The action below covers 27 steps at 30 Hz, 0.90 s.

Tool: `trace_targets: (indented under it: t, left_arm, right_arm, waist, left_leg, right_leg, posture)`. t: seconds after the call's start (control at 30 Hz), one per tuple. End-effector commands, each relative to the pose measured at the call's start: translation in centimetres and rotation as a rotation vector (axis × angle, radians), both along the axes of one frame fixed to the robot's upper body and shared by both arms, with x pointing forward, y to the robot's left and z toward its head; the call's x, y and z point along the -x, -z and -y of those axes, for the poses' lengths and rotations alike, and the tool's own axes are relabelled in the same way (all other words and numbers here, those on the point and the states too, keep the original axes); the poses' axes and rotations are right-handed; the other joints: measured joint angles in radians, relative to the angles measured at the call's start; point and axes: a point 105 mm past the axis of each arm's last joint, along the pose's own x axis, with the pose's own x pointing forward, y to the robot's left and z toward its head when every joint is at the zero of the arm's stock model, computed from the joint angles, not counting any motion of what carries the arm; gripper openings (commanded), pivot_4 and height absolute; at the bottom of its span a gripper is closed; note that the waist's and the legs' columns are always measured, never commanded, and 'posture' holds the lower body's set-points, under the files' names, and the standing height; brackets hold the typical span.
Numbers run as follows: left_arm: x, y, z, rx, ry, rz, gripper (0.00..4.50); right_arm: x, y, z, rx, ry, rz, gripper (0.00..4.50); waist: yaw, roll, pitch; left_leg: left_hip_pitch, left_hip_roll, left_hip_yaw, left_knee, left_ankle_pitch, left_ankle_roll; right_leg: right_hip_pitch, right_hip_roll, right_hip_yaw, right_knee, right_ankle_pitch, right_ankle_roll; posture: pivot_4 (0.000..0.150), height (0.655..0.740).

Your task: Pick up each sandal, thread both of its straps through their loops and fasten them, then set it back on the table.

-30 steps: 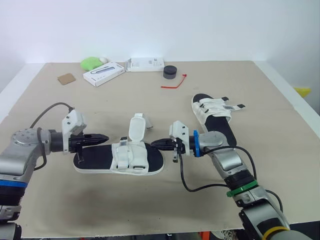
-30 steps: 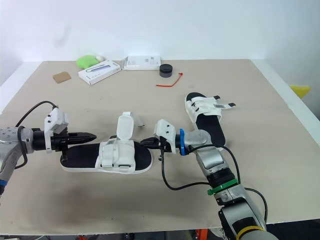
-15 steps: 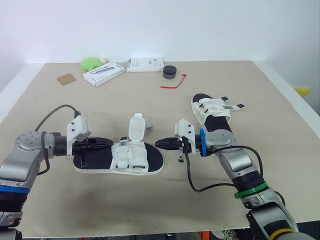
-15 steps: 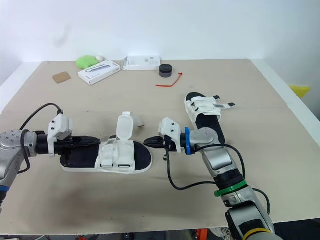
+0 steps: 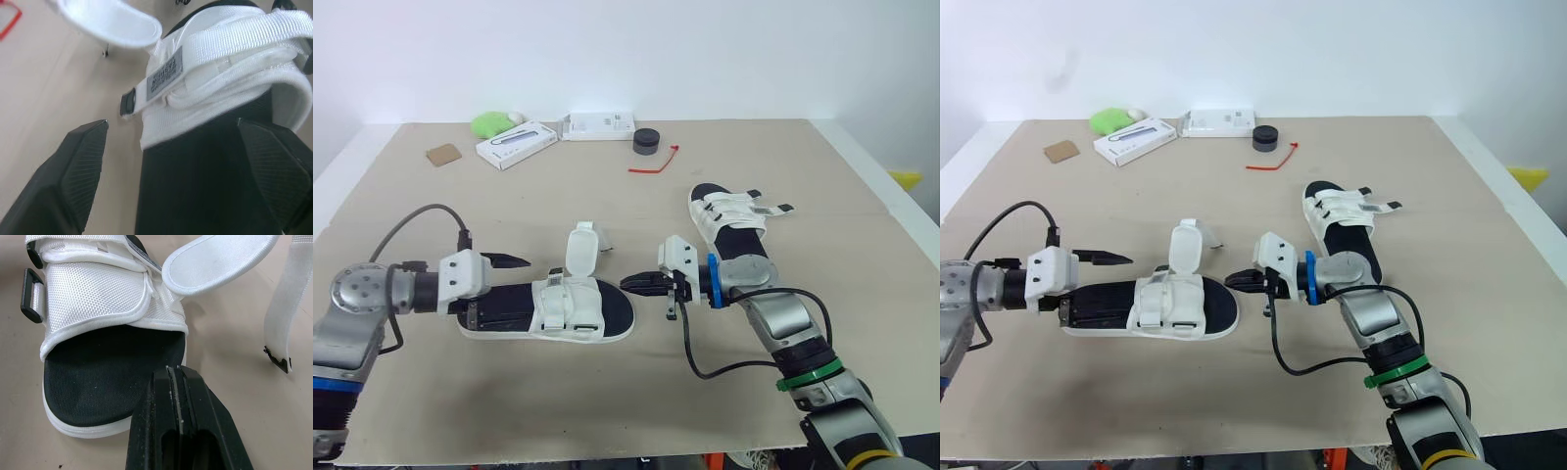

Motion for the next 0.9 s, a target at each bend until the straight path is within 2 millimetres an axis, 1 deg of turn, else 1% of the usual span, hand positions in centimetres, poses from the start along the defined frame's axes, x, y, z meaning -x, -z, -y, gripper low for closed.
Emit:
trace_targets:
  t: [0.03, 0.2, 0.27, 0.4, 0.47, 0.53, 0.57, 0.6, 0.77, 0.9]
  left_arm:
    - [-0.3, -0.2, 1.8, -0.003, 0.044, 0.066, 4.48]
    - [-0.6, -0.3, 3.3, 0.034, 0.063, 0.071, 4.48]
    - [-0.8, 0.0, 3.5, 0.034, 0.061, 0.059, 3.99]
    - [-1.5, 0.1, 4.2, 0.07, 0.047, 0.066, 2.45]
    - [-1.6, 0.1, 4.4, 0.075, 0.053, 0.066, 1.26]
    - [-1.7, 0.3, 5.0, 0.075, 0.078, 0.074, 0.62]
    - [-1.7, 0.3, 5.2, 0.074, 0.089, 0.077, 0.18]
    - [-1.8, 0.3, 5.5, 0.079, 0.099, 0.081, 0.08]
    - [-2.1, -0.4, 8.2, 0.082, 0.215, 0.118, 0.08]
    - [-2.7, 0.0, 9.1, 0.059, 0.24, 0.142, 0.08]
  right_arm:
    - [-0.2, -1.3, -0.1, -0.019, -0.01, 0.044, 0.0]
    - [-0.3, -1.4, -0.1, -0.017, -0.008, 0.048, 0.0]
    - [-0.2, -1.3, -0.1, -0.017, -0.008, 0.048, 0.0]
    - [0.0, -1.5, 0.1, -0.02, -0.006, 0.046, 0.0]
    - [0.0, -1.6, 0.2, -0.025, -0.003, 0.037, 0.0]
    - [0.2, -1.6, 0.6, -0.017, -0.01, 0.019, 0.0]
    - [0.3, -1.6, 0.7, -0.011, -0.014, 0.011, 0.0]
    - [0.3, -1.6, 1.0, -0.007, -0.016, 0.009, 0.0]
    - [0.3, -1.9, 2.7, 0.022, -0.008, 0.007, 0.0]
    - [0.2, -2.2, 3.6, 0.03, 0.008, 0.004, 0.0]
  waist:
    - [0.0, 0.0, 0.0]
    - [0.0, 0.0, 0.0]
    - [0.0, 0.0, 0.0]
    - [0.0, 0.0, 0.0]
    - [0.0, 0.0, 0.0]
    - [0.001, 0.0, 0.0]
    - [0.001, 0.0, 0.0]
    - [0.002, 0.0, 0.0]
    - [0.01, 0.0, 0.0]
    - [0.014, 0.0, 0.0]
  left_leg:
    - [0.0, 0.0, 0.0, 0.0, 0.0, 0.0]
    - [0.0, 0.0, 0.0, 0.0, 0.0, 0.0]
    - [0.0, 0.0, 0.0, 0.0, 0.0, 0.0]
    - [0.0, 0.0, 0.0, 0.0, 0.0, 0.0]
    - [0.0, 0.0, 0.0, 0.0, 0.0, 0.0]
    - [0.0, 0.0, 0.0, 0.0, 0.0, 0.0]
    - [0.0, -0.001, -0.001, 0.0, 0.0, 0.0]
    - [0.0, -0.001, -0.001, 0.0, 0.0, 0.0]
    - [0.0, -0.002, -0.001, 0.0, 0.0, 0.0]
    - [0.0, -0.002, 0.0, 0.001, 0.0, 0.0]
  right_leg:
    - [0.0, 0.0, 0.0, 0.0, 0.0, 0.0]
    - [0.0, 0.0, 0.0, 0.0, 0.0, 0.0]
    - [0.0, 0.0, 0.0, 0.0, 0.0, 0.0]
    - [0.0, 0.0, 0.0, 0.0, 0.0, 0.0]
    - [0.0, 0.0, 0.0, 0.0, 0.0, 0.0]
    - [0.0, 0.0, 0.0, 0.0, 0.001, 0.0]
    - [0.0, 0.0, 0.0, 0.0, 0.001, 0.0]
    - [0.001, 0.0, 0.0, 0.0, 0.001, 0.0]
    - [0.002, -0.001, 0.0, 0.0, 0.001, 0.002]
    - [0.002, -0.001, 0.001, -0.001, 0.001, 0.002]
  posture:
    - [0.15, 0.74]
    - [0.15, 0.74]
    - [0.15, 0.74]
    - [0.15, 0.74]
    - [0.15, 0.74]
    - [0.15, 0.74]
    - [0.15, 0.74]
    - [0.15, 0.74]
    - [0.15, 0.74]
    - [0.15, 0.74]
